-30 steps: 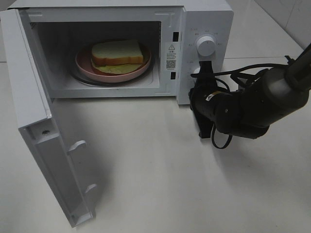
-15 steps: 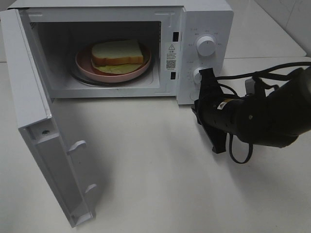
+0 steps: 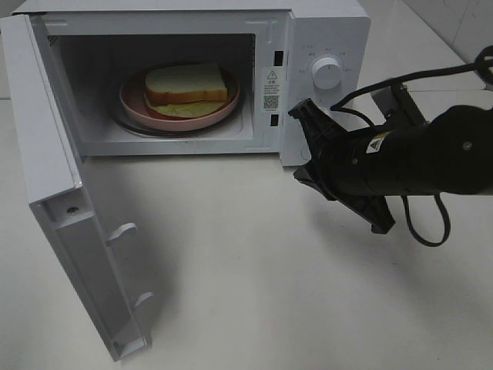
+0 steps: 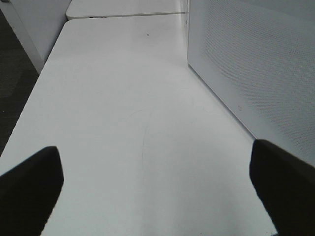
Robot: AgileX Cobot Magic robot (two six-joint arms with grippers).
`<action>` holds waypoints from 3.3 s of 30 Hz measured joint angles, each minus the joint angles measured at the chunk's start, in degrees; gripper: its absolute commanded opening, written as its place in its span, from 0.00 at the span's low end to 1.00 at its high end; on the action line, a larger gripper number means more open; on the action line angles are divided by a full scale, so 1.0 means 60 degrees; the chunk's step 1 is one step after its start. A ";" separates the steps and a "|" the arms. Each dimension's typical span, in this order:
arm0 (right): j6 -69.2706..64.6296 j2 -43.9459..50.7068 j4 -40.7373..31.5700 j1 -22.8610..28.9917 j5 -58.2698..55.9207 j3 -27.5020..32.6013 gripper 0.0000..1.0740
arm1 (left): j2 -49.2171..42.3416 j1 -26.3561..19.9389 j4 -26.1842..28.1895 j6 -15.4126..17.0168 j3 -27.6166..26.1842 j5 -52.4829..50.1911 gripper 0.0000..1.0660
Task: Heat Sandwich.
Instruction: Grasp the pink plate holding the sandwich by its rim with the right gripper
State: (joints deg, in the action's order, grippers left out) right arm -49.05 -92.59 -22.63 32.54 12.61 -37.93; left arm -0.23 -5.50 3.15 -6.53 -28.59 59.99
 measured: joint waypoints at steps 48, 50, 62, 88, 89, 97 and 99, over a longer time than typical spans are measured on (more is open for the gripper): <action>1.8153 0.0917 0.2827 0.0000 -0.8852 -0.2110 0.13 | 0.0000 0.0000 0.0000 0.0000 0.0000 0.0000 0.92; 1.8678 0.0917 0.3409 0.0000 -0.8852 -0.2110 0.14 | 0.0000 0.0000 0.0000 0.0000 0.0000 0.0000 0.92; 1.8659 0.0917 0.4746 0.0000 -0.8270 -0.2110 0.71 | 0.0000 0.0000 0.0000 0.0000 0.0000 0.0000 0.92; 1.8592 0.0181 0.5023 0.0038 -0.7850 -0.3189 0.90 | 0.0000 0.0000 0.0000 0.0000 0.0000 0.0000 0.92; 1.8592 0.0067 0.5042 0.0105 -0.7850 -0.3323 0.90 | 0.0000 0.0000 0.0000 0.0000 0.0000 0.0000 0.92; 1.8602 -0.0812 0.5042 0.0516 -0.7859 -0.4498 0.89 | 0.0000 0.0000 0.0000 0.0000 0.0000 0.0000 0.92; 1.8602 -0.0945 0.5052 0.0563 -0.7859 -0.4679 0.89 | 0.0000 0.0000 0.0000 0.0000 0.0000 0.0000 0.92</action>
State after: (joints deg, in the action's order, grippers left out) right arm 62.57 -98.26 7.68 35.92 -34.55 -66.00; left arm -0.23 -5.50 3.15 -6.53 -28.59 59.99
